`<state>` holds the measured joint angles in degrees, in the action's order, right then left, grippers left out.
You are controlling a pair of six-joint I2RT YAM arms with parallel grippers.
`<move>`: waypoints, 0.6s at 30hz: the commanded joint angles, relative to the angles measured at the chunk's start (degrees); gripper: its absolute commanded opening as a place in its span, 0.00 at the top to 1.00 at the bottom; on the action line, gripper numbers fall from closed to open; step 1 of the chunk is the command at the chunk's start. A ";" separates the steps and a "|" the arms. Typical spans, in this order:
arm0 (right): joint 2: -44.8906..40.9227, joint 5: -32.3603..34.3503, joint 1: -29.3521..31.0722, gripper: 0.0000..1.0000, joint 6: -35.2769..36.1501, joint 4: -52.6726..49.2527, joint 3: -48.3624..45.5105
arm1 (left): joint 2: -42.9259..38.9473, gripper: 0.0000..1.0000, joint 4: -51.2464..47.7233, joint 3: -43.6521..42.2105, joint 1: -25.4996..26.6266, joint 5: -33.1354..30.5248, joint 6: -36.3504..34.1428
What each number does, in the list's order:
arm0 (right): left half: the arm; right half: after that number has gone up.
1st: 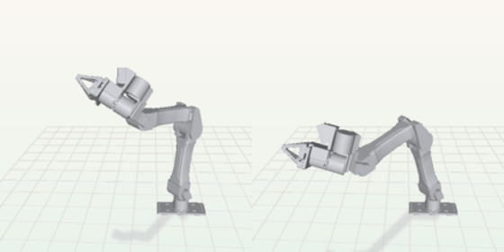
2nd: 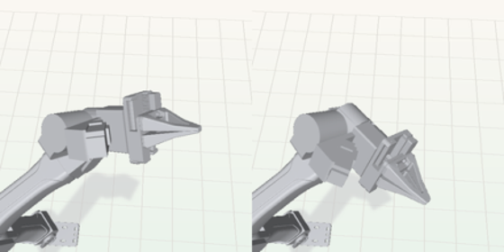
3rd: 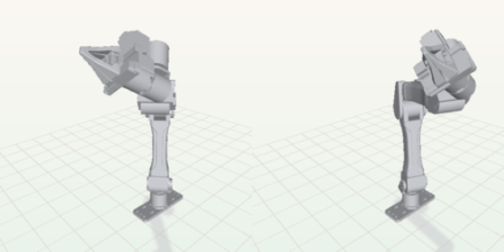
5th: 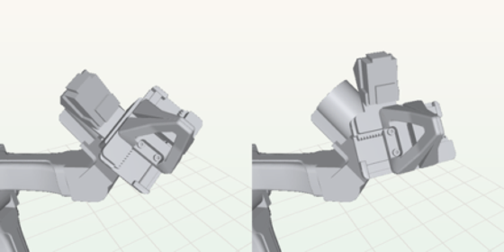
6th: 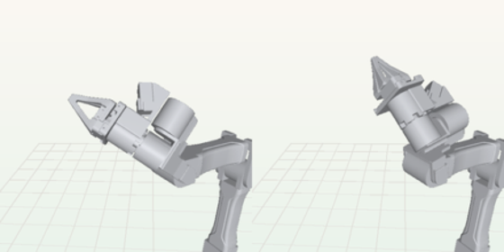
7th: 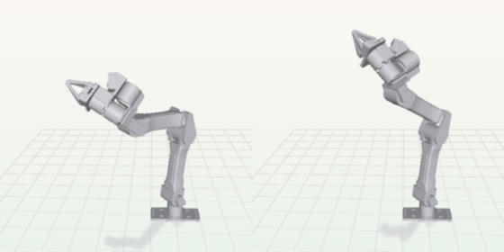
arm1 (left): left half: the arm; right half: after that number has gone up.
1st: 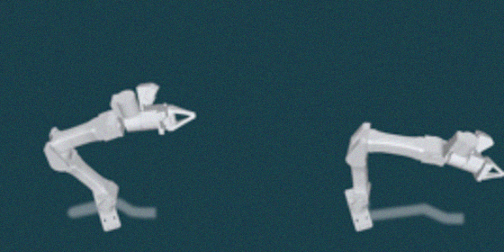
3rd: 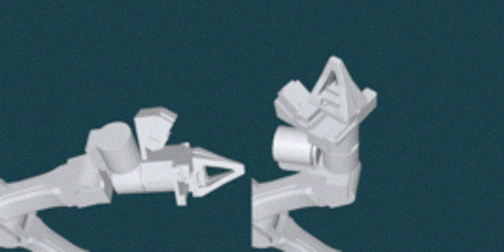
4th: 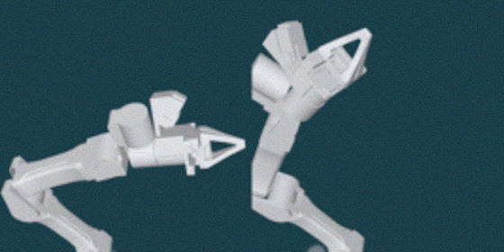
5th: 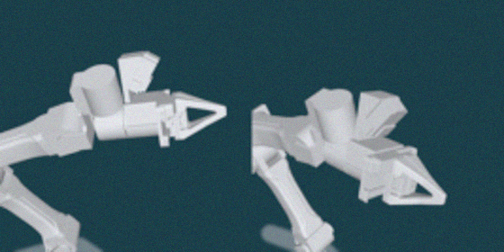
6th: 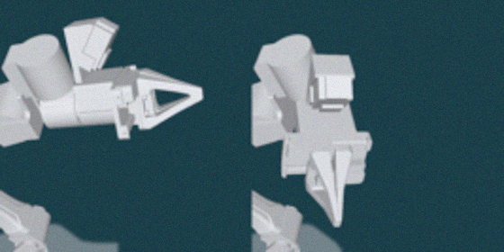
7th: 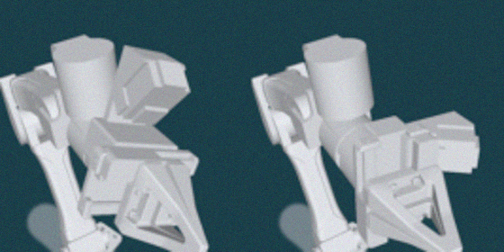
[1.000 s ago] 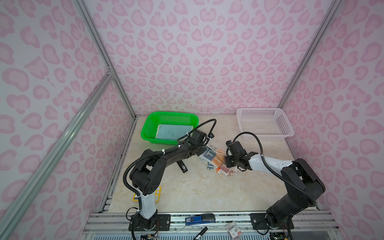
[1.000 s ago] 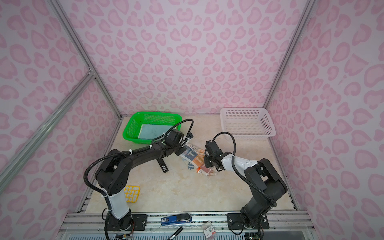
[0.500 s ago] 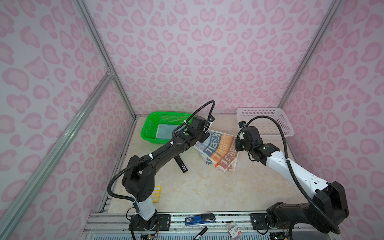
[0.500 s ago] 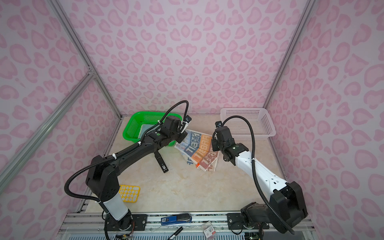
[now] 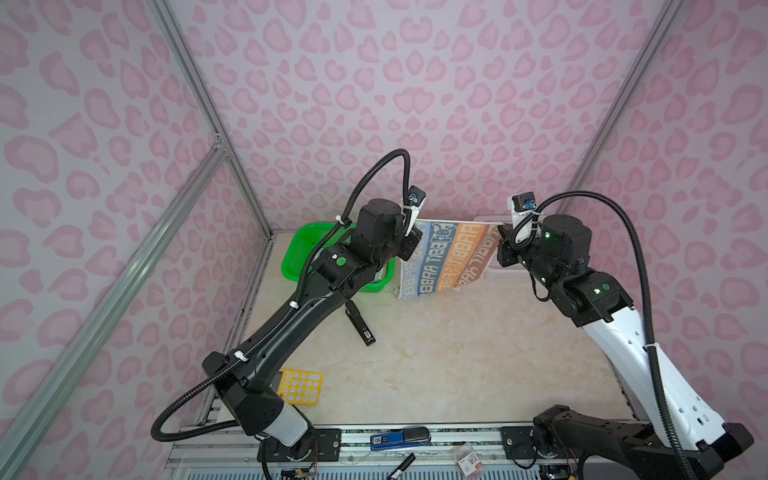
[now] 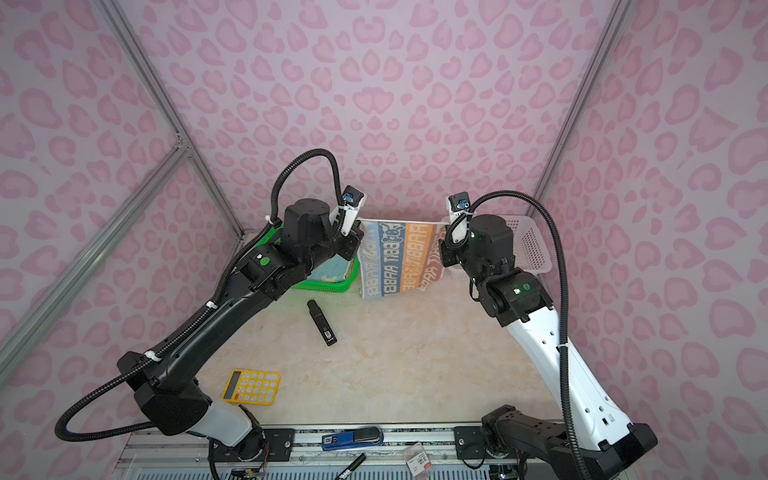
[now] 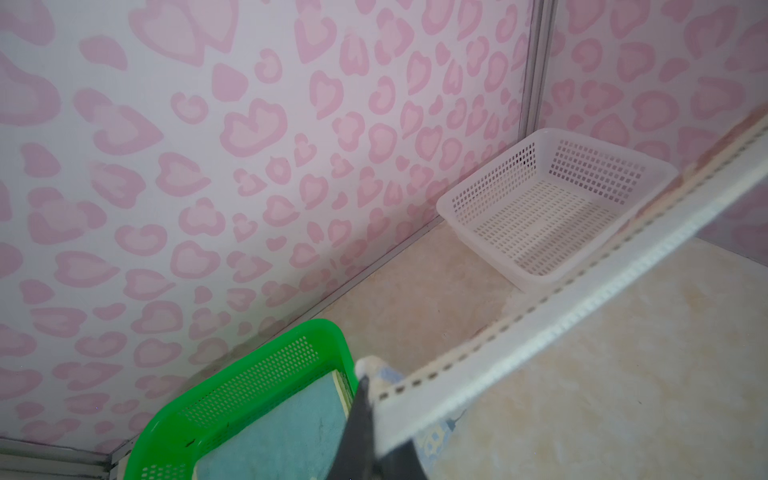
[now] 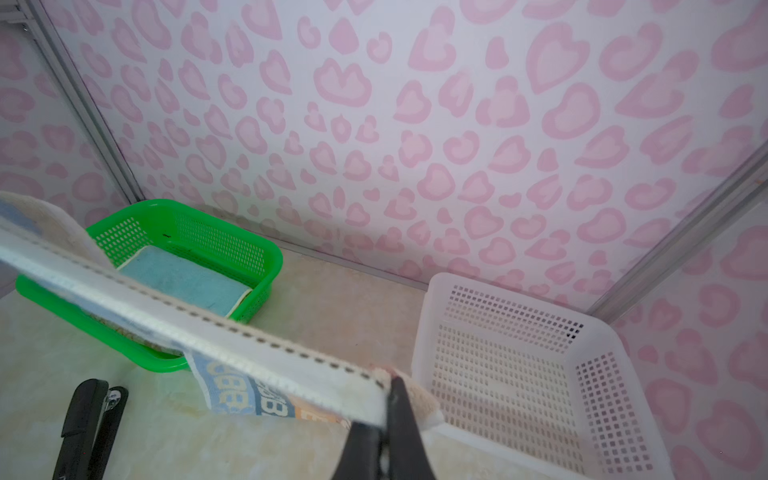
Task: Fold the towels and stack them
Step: 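Lift the towel high with both grippers, pulling its held edge taut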
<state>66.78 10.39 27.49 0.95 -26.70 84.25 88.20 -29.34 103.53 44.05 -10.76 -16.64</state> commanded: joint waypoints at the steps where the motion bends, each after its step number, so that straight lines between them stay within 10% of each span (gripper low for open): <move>1: -2.21 -0.98 0.56 1.00 1.55 -3.97 1.85 | -2.92 0.98 -3.77 1.44 1.48 -4.69 -0.23; 18: -12.63 13.98 26.19 1.00 7.32 -9.29 4.97 | -24.11 0.98 -3.90 -8.75 6.31 5.27 9.41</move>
<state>55.11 17.96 53.08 8.21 -36.23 90.21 65.76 -34.04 96.60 50.50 -5.93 -10.20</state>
